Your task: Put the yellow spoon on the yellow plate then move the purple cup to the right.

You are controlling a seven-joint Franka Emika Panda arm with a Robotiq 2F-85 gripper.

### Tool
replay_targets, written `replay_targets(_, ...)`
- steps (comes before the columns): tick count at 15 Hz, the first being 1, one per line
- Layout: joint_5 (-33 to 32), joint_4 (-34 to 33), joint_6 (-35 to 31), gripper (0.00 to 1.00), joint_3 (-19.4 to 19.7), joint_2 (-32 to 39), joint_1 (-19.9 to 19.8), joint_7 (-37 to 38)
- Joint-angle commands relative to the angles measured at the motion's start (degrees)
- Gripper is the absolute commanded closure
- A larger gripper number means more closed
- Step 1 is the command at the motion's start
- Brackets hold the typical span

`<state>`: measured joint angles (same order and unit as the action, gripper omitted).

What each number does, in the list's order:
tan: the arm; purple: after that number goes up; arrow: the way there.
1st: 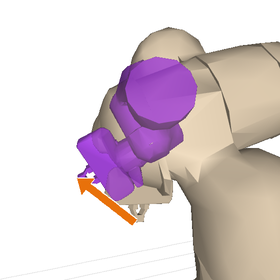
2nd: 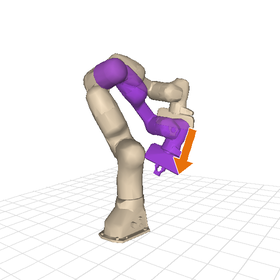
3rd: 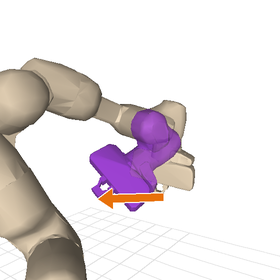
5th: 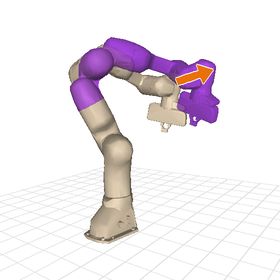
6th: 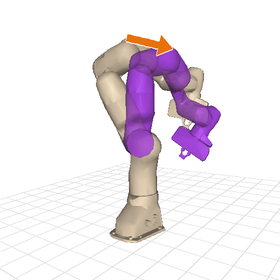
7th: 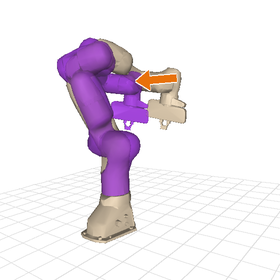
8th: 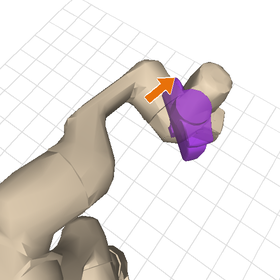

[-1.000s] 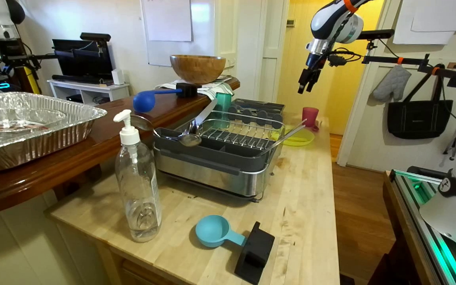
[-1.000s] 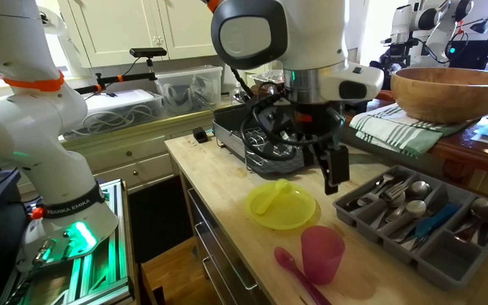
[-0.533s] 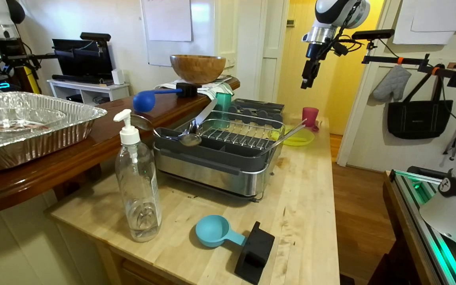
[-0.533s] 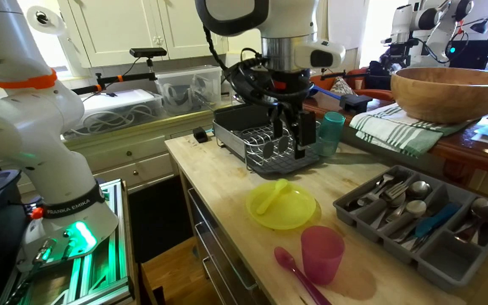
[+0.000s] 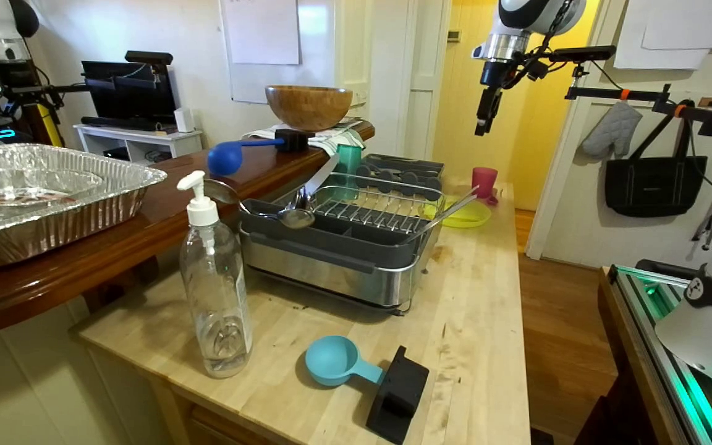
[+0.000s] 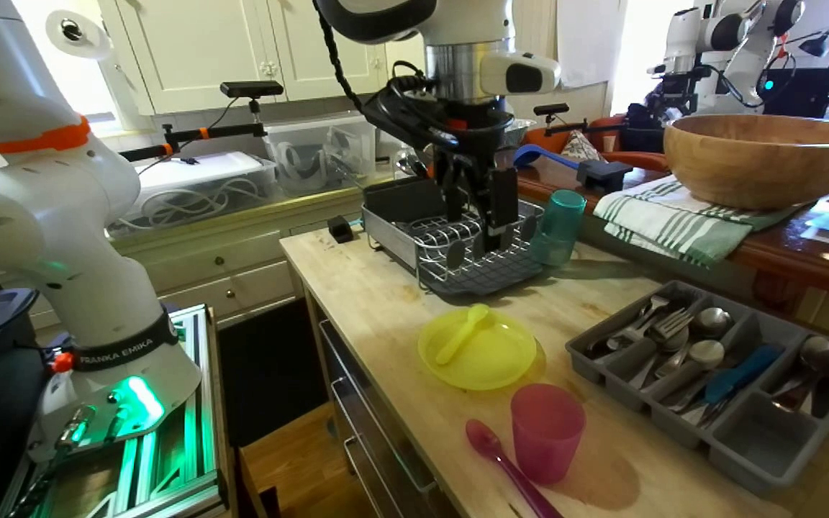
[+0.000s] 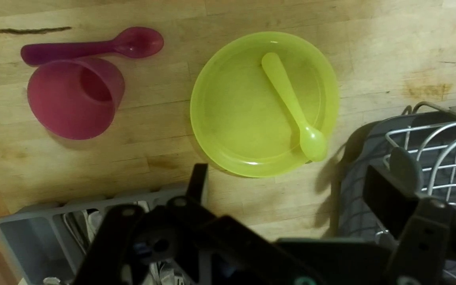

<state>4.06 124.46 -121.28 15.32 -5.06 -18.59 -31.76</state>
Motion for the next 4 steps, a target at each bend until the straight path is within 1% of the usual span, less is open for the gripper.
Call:
replay_targets(1,-0.1,-0.1,0.1,0.00,1.2,0.1,1.1,0.1)
replay_targets(4,-0.1,-0.1,0.1,0.00,1.2,0.1,1.1,0.1)
